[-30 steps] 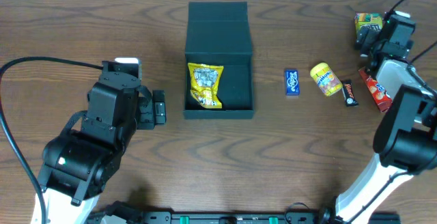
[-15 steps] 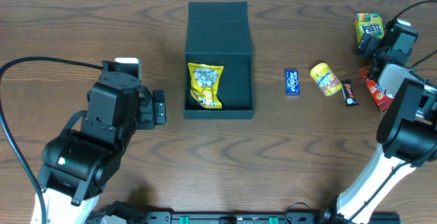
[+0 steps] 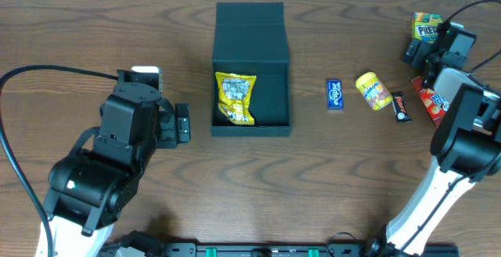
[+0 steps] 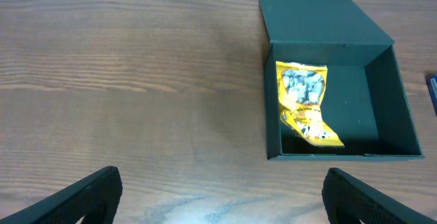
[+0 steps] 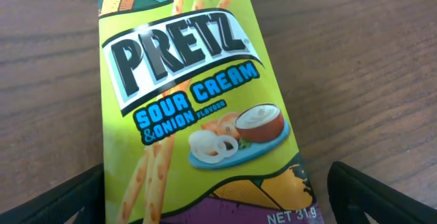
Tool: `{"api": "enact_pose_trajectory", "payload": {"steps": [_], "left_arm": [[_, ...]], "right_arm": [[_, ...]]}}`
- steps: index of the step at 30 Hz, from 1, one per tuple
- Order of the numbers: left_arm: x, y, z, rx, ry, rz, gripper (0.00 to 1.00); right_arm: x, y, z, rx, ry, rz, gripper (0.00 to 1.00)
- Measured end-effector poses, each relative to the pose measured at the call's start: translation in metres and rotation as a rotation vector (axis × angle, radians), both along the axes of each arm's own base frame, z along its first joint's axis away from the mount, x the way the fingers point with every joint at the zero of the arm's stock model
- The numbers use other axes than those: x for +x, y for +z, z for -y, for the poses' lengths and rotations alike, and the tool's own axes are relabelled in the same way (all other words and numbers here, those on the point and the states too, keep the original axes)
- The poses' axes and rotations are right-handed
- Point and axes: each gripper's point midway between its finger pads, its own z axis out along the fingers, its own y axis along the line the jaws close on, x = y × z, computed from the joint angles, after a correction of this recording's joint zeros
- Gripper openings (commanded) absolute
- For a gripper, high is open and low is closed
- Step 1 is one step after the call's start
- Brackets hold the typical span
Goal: Pack container
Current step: 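Grasp the yellow-green Pretz box with the right gripper and lift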
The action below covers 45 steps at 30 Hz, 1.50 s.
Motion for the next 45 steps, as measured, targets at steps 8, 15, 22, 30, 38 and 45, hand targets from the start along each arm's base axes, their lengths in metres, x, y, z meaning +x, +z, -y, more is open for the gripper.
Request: {"api": "enact_pose_trajectory", "payload": {"steps": [8,15,22,30,38,45], "left_arm": [[0.000,0.000,0.000,0.000,0.000,0.000,0.95],[0.000,0.000,0.000,0.000,0.000,0.000,0.95],[0.000,0.000,0.000,0.000,0.000,0.000,0.95],[0.000,0.000,0.000,0.000,0.000,0.000,0.95],[0.000,0.000,0.000,0.000,0.000,0.000,0.95],[0.000,0.000,0.000,0.000,0.000,0.000,0.95]], "right_arm": [[-0.004,-0.003,0.002,0.011,-0.006,-0.025,0.83],[-0.004,-0.002,0.003,0.014,-0.012,-0.023,0.77],[-0.004,0.000,0.003,0.038,-0.026,-0.035,0.74],[0.001,0.014,0.005,0.053,-0.026,-0.072,0.68],[0.001,0.022,0.005,0.055,-0.026,-0.076,0.65],[0.000,0.072,-0.002,0.037,-0.015,-0.029,0.60]]}}
